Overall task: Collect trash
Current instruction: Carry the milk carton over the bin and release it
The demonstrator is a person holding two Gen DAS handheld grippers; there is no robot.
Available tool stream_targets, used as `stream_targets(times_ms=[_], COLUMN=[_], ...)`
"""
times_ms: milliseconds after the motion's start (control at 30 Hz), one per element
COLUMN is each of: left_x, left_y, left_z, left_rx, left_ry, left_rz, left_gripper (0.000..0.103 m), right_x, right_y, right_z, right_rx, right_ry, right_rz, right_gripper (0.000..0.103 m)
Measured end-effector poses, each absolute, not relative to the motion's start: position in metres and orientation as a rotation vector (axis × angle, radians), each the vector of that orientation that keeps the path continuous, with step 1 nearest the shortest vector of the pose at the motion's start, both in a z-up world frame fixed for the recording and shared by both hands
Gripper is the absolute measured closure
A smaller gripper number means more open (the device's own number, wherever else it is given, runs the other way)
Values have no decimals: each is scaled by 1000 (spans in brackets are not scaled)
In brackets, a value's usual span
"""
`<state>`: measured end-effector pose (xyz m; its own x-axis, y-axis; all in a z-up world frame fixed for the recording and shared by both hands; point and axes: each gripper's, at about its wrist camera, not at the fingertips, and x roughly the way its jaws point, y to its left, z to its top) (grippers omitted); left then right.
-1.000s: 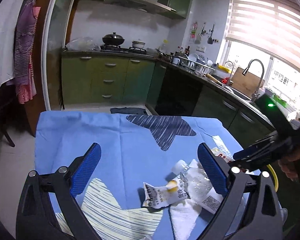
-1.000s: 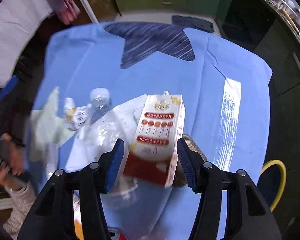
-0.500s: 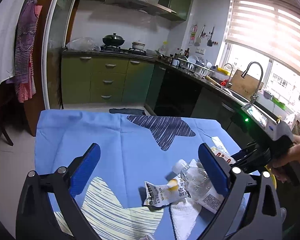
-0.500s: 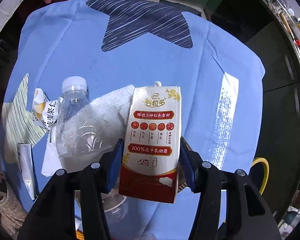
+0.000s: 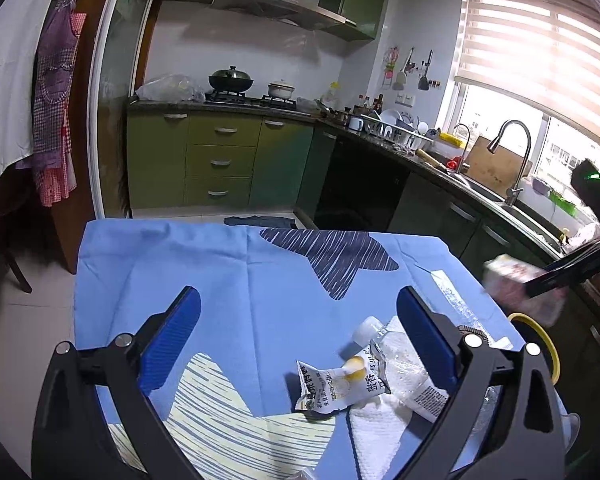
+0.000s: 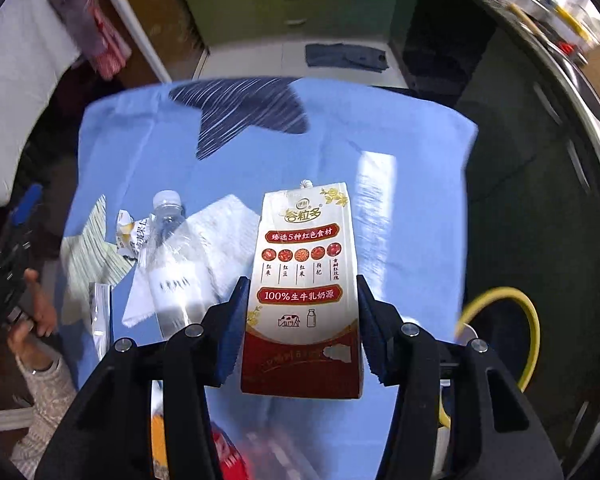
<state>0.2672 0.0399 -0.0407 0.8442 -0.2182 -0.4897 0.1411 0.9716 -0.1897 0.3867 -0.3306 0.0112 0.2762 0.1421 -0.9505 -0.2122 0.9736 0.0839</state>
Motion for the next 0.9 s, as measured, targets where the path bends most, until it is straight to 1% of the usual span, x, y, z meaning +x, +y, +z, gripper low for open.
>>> stream_targets(times_ms=[100,200,300,467,700,767,900], left_x=[268,268,268,268,272,273,271], left_y=[38,37,33,29,23,19,4], left_z=[-43,-43,-42,-44,-50,-51,-52], left_rx=[-151,-144,-131,-114,-94,-84,-57], left_ry=[543,547,545,552,578,590,610], left_rz=[-197,-201,-211,-218,-222,-237,-293], left_gripper=[9,9,9,9,9,9,9], right_x=[370,359,347,342,344,343,330], right_y=[-385,-441,-504,-570,-611,-613,-618], right_z=[18,11,-19,-79,-143,-147,-133], right_rx=[14,77,161,271,353,363,423], right_ry=[1249,1243,1265,1312,1369,1363,1313], right_rz=[170,75,-36,-146,-220,-230,-187], right_gripper=[52,52,52,52,51,47,46])
